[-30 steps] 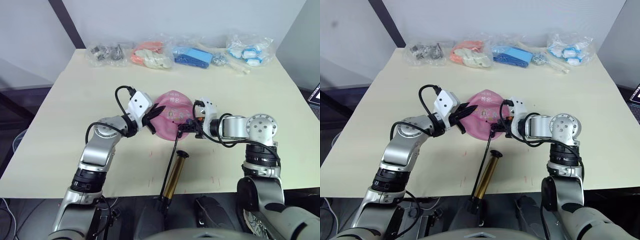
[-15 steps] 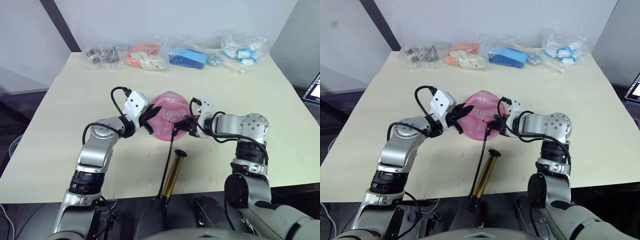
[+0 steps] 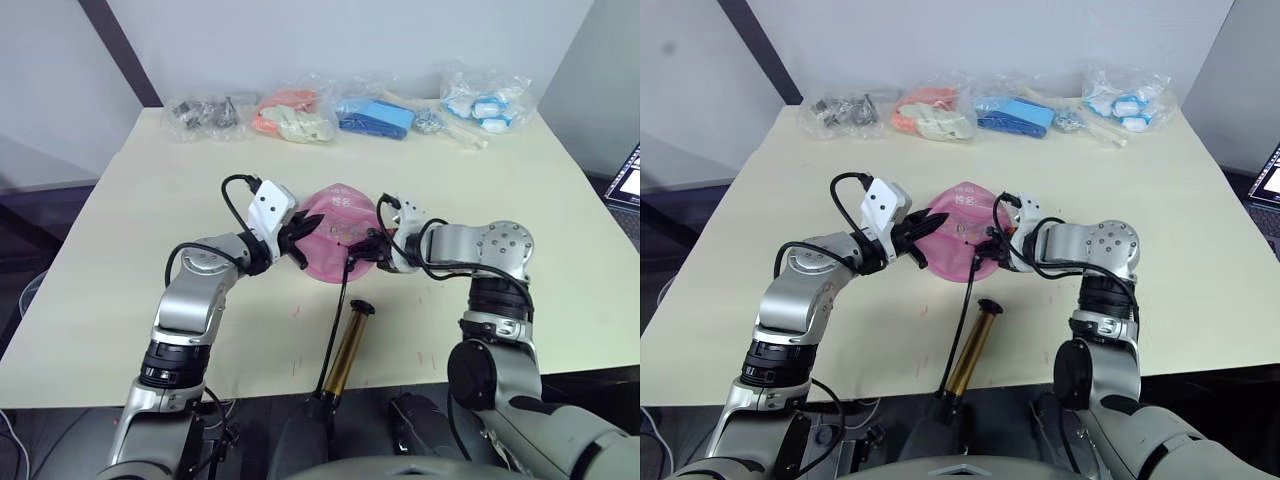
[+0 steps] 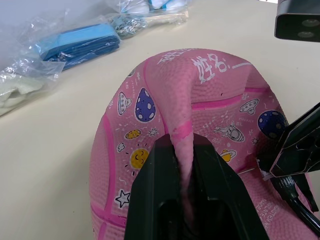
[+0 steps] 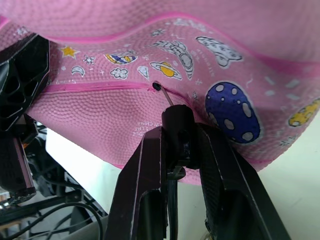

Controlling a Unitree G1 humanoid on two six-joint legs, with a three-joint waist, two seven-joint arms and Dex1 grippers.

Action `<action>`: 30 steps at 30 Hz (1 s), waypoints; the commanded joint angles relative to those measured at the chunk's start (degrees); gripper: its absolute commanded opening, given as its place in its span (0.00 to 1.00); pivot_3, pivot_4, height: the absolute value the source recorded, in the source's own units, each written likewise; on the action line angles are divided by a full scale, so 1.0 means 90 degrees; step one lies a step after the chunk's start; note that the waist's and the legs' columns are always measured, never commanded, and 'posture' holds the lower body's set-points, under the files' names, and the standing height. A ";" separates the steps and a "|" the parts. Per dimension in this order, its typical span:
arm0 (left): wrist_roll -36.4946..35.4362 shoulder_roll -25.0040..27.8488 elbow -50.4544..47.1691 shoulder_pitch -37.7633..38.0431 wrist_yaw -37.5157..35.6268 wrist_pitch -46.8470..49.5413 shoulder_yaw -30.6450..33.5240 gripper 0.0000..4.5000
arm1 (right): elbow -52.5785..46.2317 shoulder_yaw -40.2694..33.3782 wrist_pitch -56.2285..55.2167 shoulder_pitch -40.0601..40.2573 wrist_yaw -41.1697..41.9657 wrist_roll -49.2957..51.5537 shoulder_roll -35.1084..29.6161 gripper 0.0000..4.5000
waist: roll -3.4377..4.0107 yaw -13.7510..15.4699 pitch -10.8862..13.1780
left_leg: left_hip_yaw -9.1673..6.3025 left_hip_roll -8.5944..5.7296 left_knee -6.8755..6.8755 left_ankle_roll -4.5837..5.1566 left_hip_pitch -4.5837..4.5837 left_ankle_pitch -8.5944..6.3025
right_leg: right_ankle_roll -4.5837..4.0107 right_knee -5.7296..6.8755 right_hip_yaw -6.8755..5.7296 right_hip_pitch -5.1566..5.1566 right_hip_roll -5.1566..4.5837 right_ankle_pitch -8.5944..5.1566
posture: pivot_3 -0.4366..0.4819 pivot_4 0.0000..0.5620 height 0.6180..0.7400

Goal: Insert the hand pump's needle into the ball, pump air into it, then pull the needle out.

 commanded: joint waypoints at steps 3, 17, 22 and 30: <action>-0.0190 -0.0172 0.0052 0.0268 -0.0317 0.0267 -0.0583 0.01 | -0.0028 0.0048 -0.0307 -0.0474 -0.0240 -0.0352 0.0801 0.08 | 0.0000 -0.0003 0.0000 | 0.0001 0.0000 0.0000 0.0000 0.0000 0.0000 | 0.0000 0.0000 0.0001 0.0000 0.0000 0.0000 | 0.48 0.27 1.00; -0.0101 -0.0201 0.0009 0.0363 -0.0372 0.0184 -0.0665 0.01 | 0.0122 0.0510 0.0028 -0.0946 -0.0291 -0.0668 0.1008 0.08 | 0.0001 -0.0012 -0.0004 | 0.0004 0.0002 -0.0006 0.0000 0.0008 0.0000 | 0.0000 -0.0003 0.0005 0.0002 0.0002 -0.0001 | 0.48 0.27 1.00; -0.0051 -0.0204 0.0012 0.0365 -0.0408 0.0164 -0.0693 0.01 | 0.0404 0.0673 0.0045 -0.1294 -0.0357 -0.0664 0.0964 0.08 | 0.0002 -0.0036 -0.0004 | 0.0005 0.0003 -0.0008 0.0000 0.0009 0.0000 | -0.0001 -0.0004 0.0007 0.0001 0.0005 -0.0001 | 0.48 0.27 1.00; -0.0003 -0.0228 0.0011 0.0362 -0.0389 0.0160 -0.0682 0.01 | 0.0550 0.0843 0.0045 -0.1513 -0.0504 -0.0397 0.0963 0.08 | 0.0002 -0.0118 -0.0004 | 0.0001 0.0005 -0.0009 0.0000 0.0009 0.0000 | -0.0001 -0.0005 0.0006 0.0002 0.0005 -0.0001 | 0.48 0.27 1.00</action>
